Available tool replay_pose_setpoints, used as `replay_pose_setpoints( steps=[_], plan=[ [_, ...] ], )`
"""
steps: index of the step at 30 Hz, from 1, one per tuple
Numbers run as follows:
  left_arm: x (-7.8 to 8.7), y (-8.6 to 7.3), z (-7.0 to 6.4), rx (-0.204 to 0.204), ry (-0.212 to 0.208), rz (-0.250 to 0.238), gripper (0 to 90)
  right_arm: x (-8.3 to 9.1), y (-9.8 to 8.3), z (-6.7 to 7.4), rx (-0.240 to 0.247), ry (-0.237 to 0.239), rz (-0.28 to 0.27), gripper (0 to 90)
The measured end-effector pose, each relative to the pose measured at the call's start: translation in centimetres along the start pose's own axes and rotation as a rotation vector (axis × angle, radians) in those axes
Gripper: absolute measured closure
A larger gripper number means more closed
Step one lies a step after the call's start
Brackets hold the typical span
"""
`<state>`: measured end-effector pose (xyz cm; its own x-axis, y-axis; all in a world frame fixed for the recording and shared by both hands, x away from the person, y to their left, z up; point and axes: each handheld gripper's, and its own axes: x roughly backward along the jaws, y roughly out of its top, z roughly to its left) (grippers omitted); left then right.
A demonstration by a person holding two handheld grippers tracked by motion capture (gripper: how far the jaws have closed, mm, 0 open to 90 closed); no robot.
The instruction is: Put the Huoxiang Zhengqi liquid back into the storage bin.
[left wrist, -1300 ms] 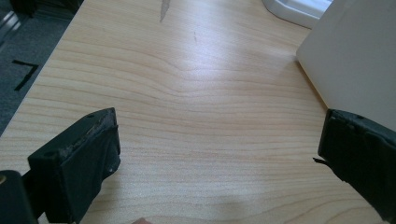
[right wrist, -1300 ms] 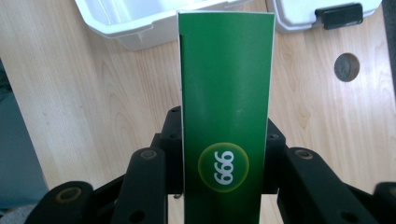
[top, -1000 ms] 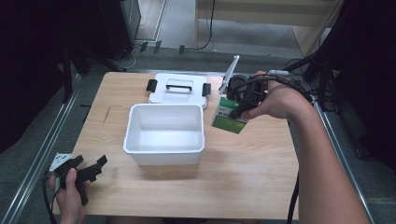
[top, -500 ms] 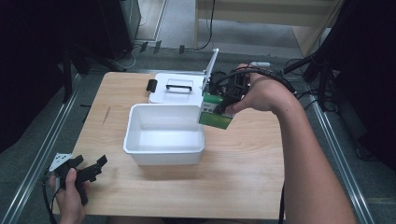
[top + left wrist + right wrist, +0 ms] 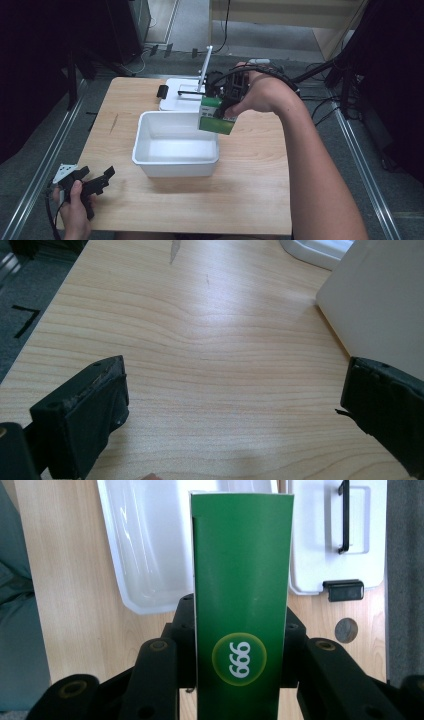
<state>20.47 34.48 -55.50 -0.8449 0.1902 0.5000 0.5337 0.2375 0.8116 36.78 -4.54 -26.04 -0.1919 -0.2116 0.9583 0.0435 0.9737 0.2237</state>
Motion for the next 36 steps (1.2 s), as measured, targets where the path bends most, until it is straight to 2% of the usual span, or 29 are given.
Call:
replay_pose_setpoints(
  steps=[9,16,26,29,33,36],
  plan=[
    [0.0,0.0,0.0,0.001,0.001,0.0,0.0,-0.6,2.4,0.2,0.04,0.017,-0.012,64.8],
    [0.0,0.0,0.0,0.004,-0.002,0.001,0.0,-2.5,4.0,0.3,0.074,0.04,-0.001,64.7],
    [0.0,0.0,0.0,0.006,-0.001,-0.002,0.0,-4.5,4.1,0.2,0.086,0.046,0.007,64.7],
    [0.0,0.0,0.0,0.007,-0.002,-0.004,0.0,-5.6,3.8,0.2,0.079,0.041,0.019,64.6],
    [0.0,0.0,0.1,0.001,-0.003,0.001,0.0,-6.4,3.6,0.2,0.088,0.034,0.025,64.5],
    [0.0,0.0,0.1,0.002,-0.003,0.0,0.0,-7.3,3.3,0.5,0.12,0.031,0.038,64.7]
  ],
)
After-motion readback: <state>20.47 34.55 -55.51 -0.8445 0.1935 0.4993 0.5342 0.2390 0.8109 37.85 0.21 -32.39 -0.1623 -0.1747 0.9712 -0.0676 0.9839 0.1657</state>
